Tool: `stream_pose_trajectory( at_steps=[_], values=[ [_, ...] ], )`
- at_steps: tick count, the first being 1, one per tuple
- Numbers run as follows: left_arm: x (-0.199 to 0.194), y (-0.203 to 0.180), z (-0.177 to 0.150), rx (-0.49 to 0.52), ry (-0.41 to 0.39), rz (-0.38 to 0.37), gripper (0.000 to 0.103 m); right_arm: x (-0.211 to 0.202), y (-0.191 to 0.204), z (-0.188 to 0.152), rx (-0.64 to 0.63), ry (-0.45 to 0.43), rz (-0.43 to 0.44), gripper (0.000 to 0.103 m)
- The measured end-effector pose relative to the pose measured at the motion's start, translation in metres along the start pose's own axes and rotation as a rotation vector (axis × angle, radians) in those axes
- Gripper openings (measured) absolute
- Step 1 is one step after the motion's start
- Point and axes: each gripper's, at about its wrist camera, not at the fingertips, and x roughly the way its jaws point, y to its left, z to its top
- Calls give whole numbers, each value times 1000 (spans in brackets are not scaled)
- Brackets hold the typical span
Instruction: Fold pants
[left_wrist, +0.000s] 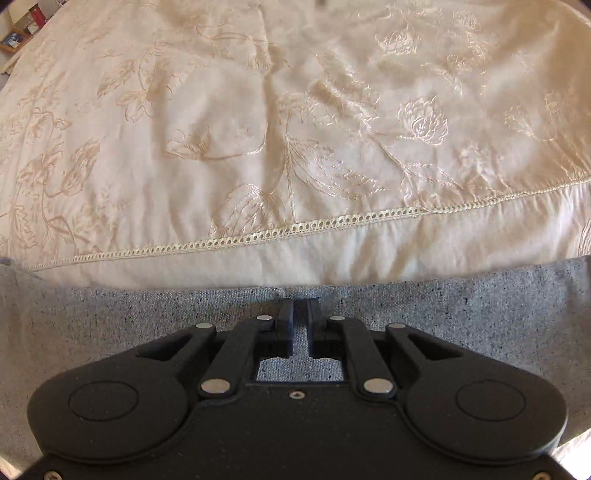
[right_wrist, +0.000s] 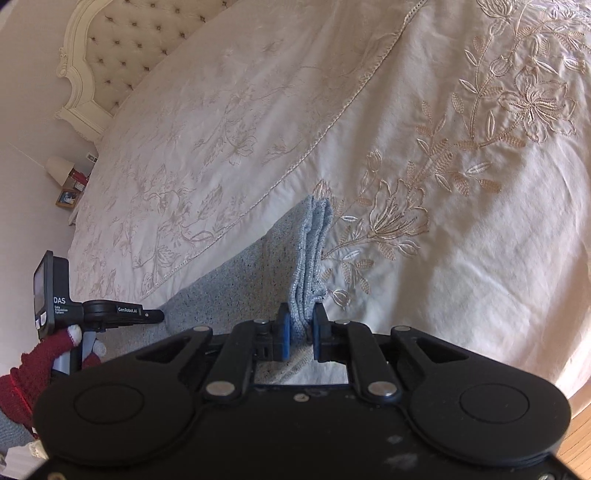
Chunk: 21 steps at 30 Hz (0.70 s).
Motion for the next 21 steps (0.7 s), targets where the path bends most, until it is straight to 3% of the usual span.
stream_pose_trajectory(
  at_steps=[3, 6, 11, 15, 21],
  values=[
    [-19, 8, -27, -48, -8, -17, 16, 3, 5, 1, -13, 1, -2, 12],
    [-23, 15, -62, -87, 38, -42, 16, 6, 8, 1, -18, 5, -3, 12],
    [-6, 8, -94, -51, 117, -38, 15, 8, 16, 2, -36, 1, -25, 12],
    [-6, 11, -92, -34, 101, -67, 14, 6, 36, -3, -77, -22, -66, 12],
    [-41, 64, -87, -53, -2, -147, 16, -7, 106, -18, -191, -93, -123, 12]
  ],
)
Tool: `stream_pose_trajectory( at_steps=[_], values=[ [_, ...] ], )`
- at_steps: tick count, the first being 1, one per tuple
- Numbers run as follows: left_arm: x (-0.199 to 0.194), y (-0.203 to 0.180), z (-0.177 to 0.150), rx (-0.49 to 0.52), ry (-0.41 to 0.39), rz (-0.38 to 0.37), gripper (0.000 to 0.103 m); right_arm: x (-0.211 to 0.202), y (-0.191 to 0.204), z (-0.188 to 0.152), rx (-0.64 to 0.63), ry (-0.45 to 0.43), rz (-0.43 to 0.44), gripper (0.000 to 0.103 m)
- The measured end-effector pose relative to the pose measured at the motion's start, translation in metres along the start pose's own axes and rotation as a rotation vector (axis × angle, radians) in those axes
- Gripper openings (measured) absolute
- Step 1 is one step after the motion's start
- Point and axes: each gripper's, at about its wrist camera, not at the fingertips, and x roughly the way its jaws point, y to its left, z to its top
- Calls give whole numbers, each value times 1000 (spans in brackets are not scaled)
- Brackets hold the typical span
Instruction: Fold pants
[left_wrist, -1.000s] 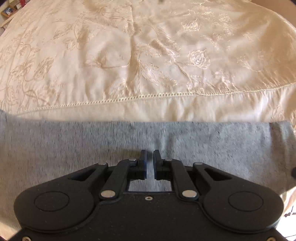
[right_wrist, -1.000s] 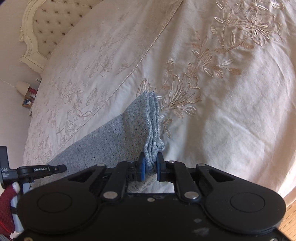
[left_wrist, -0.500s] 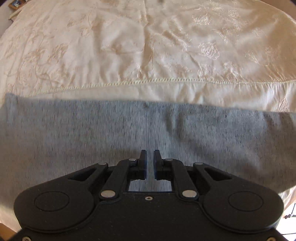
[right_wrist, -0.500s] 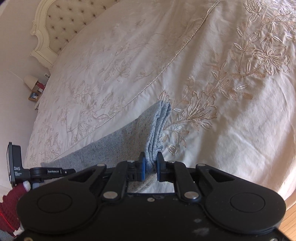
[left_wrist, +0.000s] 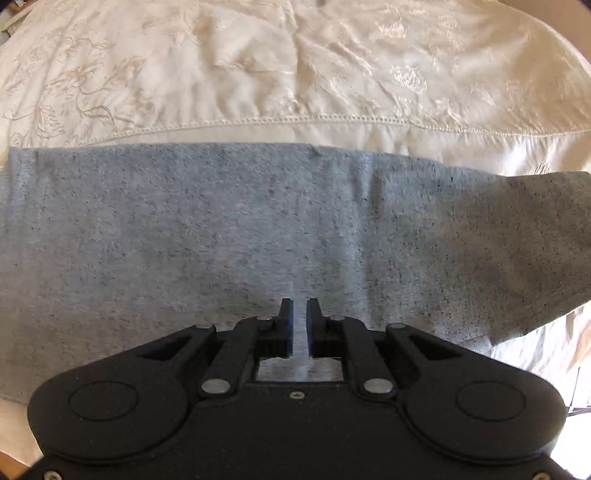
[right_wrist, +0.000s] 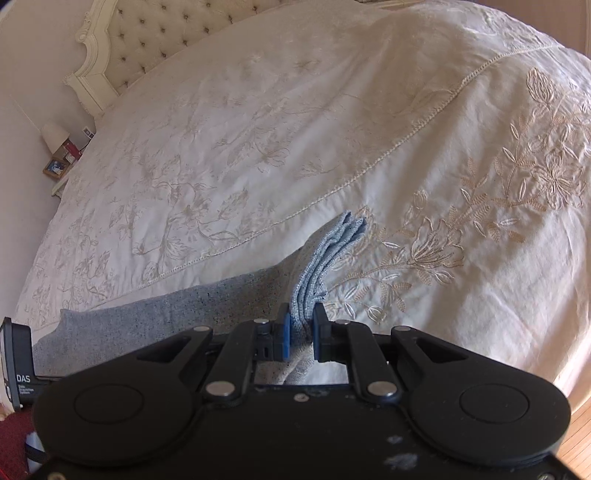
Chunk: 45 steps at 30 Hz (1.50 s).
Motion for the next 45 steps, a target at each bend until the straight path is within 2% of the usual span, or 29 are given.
stream_pose_trajectory(
  at_steps=[4, 7, 10, 13, 15, 18, 21, 25, 29, 35, 36, 38, 41, 45],
  values=[
    [-27, 56, -2, 8, -32, -25, 16, -22, 72, -3, -59, -56, 0, 12],
    [-43, 102, -8, 5, -53, -25, 16, -35, 141, -11, -113, -98, 48, 12],
    [-54, 150, -16, -8, -56, -14, 16, -30, 217, -31, -178, -107, 109, 12],
    [-61, 194, -22, -33, -54, 7, 16, 2, 281, -61, -237, -71, 147, 12],
    [-67, 219, -27, -55, -52, 25, 16, 37, 315, -86, -268, -11, 158, 12],
    [-71, 253, -34, -88, -45, 45, 16, 87, 351, -124, -326, 78, 139, 13],
    [-74, 269, -39, -85, -32, 54, 16, 127, 378, -160, -422, 174, 95, 19],
    [-75, 269, -38, -63, -30, 52, 16, 116, 385, -169, -424, 175, 159, 28],
    [-78, 261, -27, -45, -46, 5, 16, 88, 365, -153, -326, 135, 220, 27],
    [-70, 223, 0, 2, -65, -95, 16, 53, 296, -141, -130, 92, 96, 28],
    [-64, 217, 3, -1, -52, -105, 25, 50, 282, -141, -105, 96, 63, 29],
    [-51, 208, 5, -13, -22, -103, 35, 47, 261, -142, -64, 108, 18, 29],
    [-26, 203, 1, -59, 64, -123, 37, 41, 237, -145, -24, 112, -29, 29],
    [-12, 205, -10, -118, 99, -156, 55, 33, 219, -152, 15, 113, -46, 29]
  ],
)
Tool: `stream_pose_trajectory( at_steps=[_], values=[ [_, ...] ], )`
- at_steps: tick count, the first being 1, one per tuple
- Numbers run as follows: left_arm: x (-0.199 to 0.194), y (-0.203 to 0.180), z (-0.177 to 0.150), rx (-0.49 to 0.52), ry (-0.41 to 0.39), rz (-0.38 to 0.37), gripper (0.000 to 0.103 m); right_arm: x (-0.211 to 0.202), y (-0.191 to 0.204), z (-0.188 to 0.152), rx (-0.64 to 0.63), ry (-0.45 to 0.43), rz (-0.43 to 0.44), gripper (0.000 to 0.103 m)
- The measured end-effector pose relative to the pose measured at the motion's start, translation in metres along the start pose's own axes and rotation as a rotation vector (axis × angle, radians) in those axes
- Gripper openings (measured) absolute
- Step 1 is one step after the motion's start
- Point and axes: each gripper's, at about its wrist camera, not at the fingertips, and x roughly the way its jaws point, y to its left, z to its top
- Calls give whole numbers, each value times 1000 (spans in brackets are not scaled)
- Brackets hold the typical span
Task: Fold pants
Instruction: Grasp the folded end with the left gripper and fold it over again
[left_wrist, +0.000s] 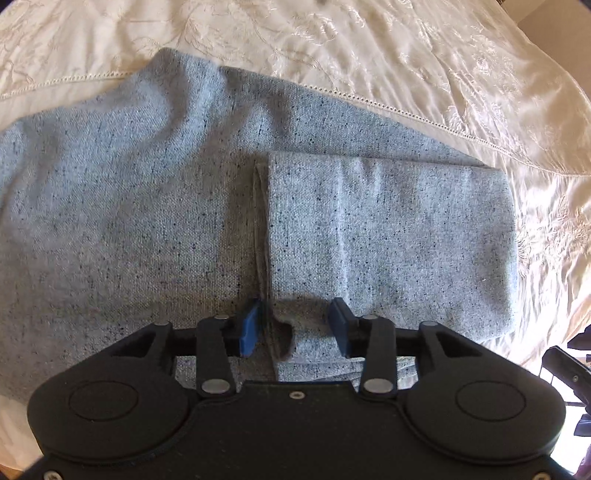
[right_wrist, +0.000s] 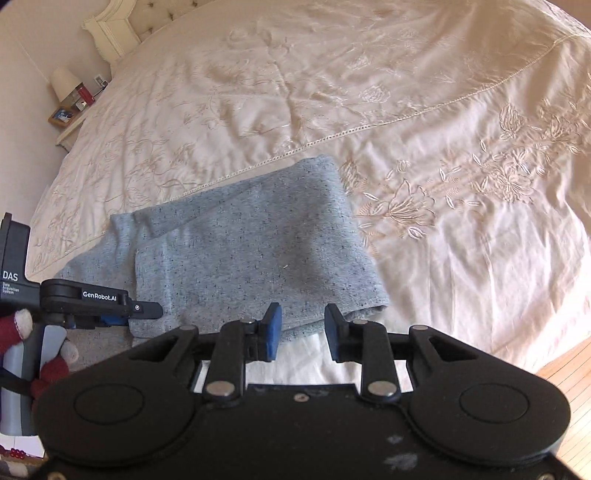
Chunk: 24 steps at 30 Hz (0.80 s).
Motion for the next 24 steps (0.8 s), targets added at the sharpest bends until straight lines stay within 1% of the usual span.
stream_pose_trajectory(
  at_steps=[1, 3, 4, 5, 6, 7, 8, 9, 14, 17, 18, 20, 23, 24],
  values=[
    [3, 0, -1, -9, 10, -14, 58, 0, -2, -2, 6, 5, 3, 29],
    [10, 0, 0, -51, 55, -55, 73, 1, -4, -7, 10, 19, 9, 29],
    [14, -1, 2, -79, 81, -94, 74, 2, -4, -10, 8, 28, 13, 29],
    [14, -1, 4, -100, 79, -127, 58, 4, -3, -13, 5, 35, 15, 29],
    [11, -3, 7, -125, 66, -142, 19, 6, -3, -15, -2, 42, 17, 29],
    [8, -3, 11, -160, 66, -169, 20, 7, -2, -18, -9, 46, 18, 29],
    [0, -5, 15, -196, 48, -196, 20, 8, -1, -19, -13, 48, 21, 29],
    [-10, -10, 19, -210, 24, -225, 20, 10, -1, -21, -16, 51, 28, 29],
    [-60, -51, 52, -120, -56, -305, 20, 22, 3, -22, 13, 33, 64, 25],
    [-81, -70, 66, -66, -78, -339, 20, 36, 7, -19, 42, 33, 75, 16],
    [-85, -76, 69, -48, -84, -349, 20, 42, 7, -18, 59, 28, 76, 13],
    [-92, -87, 75, -13, -97, -349, 20, 51, 5, -15, 99, 9, 74, 12],
    [-97, -90, 78, 14, -97, -353, 20, 59, -4, -7, 169, -33, 58, 11],
    [-96, -88, 77, 18, -90, -355, 20, 62, -9, -4, 199, -55, 35, 10]
  ],
)
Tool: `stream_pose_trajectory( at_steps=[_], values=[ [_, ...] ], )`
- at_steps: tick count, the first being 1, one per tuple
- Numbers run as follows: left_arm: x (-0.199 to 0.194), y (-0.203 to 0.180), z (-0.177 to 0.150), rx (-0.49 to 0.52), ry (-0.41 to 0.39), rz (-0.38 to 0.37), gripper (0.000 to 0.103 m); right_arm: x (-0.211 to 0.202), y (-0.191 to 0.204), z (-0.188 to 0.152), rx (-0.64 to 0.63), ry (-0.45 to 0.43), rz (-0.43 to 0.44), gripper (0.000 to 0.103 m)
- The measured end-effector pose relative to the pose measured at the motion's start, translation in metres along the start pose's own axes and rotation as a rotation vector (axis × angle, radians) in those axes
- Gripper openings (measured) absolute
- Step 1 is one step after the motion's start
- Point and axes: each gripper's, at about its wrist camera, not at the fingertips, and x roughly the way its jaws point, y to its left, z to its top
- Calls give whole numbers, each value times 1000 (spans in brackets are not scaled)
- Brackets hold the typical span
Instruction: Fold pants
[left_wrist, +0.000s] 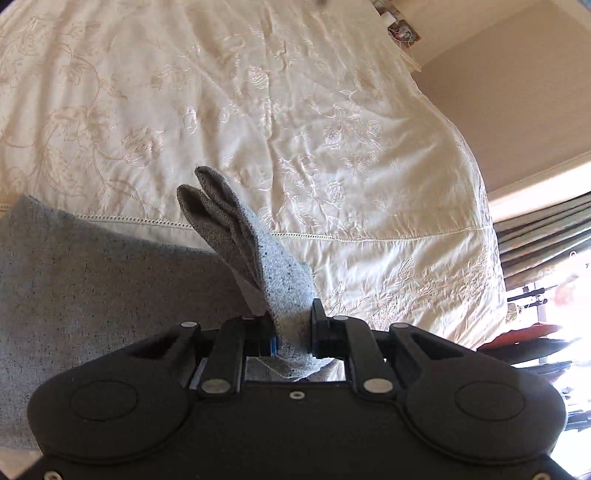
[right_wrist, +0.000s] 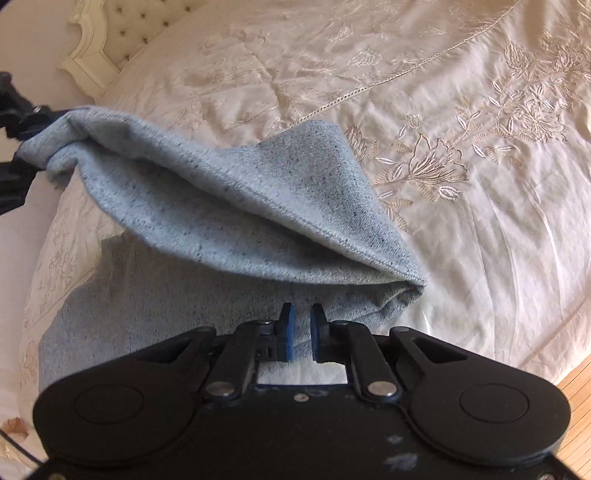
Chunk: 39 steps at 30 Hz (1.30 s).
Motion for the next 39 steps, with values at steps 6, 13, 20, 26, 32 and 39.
stream_pose_trajectory(
  at_steps=[6, 13, 20, 26, 32, 39],
  values=[
    [5, 36, -18, 35, 88, 62, 21, 4, -41, 9, 91, -42, -158, 0],
    [38, 113, -81, 78, 256, 320, 30, -9, -45, -3, -27, 24, -225, 7],
    [13, 129, -91, -6, 106, 394, 29, -47, -38, 14, -135, 5, -159, 8],
    [4, 124, -81, -110, -35, 495, 28, -27, 4, 63, -313, 41, 26, 10],
    [8, 82, -95, -60, -122, 518, 28, 24, 40, 92, -481, 115, 110, 10],
    [40, 78, -136, -116, -49, 551, 30, 85, 22, 110, -495, 265, 1, 0]
  ],
)
